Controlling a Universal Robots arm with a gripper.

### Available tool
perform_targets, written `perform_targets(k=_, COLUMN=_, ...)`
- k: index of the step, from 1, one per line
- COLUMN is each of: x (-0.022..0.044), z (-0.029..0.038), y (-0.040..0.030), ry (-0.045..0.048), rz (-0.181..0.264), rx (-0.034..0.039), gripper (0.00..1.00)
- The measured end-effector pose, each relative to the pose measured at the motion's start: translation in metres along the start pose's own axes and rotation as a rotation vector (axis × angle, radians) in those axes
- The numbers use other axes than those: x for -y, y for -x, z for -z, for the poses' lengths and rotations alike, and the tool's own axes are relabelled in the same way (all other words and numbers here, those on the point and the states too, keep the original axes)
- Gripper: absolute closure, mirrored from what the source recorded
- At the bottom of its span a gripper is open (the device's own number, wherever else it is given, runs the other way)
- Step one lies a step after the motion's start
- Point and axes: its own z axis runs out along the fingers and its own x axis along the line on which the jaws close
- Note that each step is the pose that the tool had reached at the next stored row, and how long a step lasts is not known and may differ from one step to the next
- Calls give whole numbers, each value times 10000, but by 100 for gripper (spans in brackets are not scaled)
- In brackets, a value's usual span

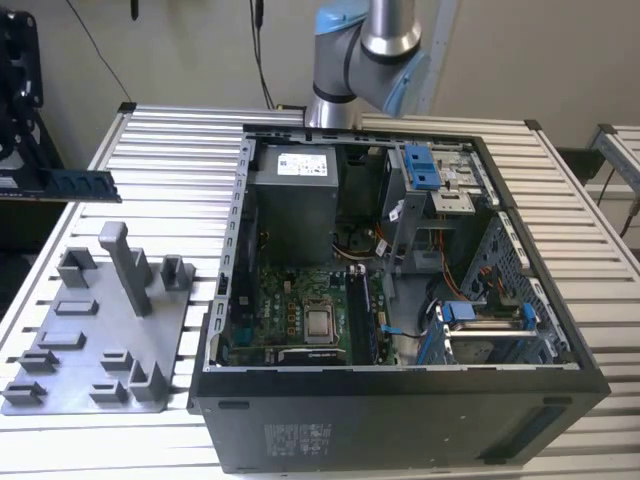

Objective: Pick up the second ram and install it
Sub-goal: 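Pick up the second ram and move it above second insertion slot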

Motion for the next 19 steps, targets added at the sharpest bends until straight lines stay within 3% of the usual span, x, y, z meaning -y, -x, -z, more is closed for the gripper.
perform_targets(k=19, x=532, z=-6, y=16, ry=4, rz=0, rx=37, gripper=86)
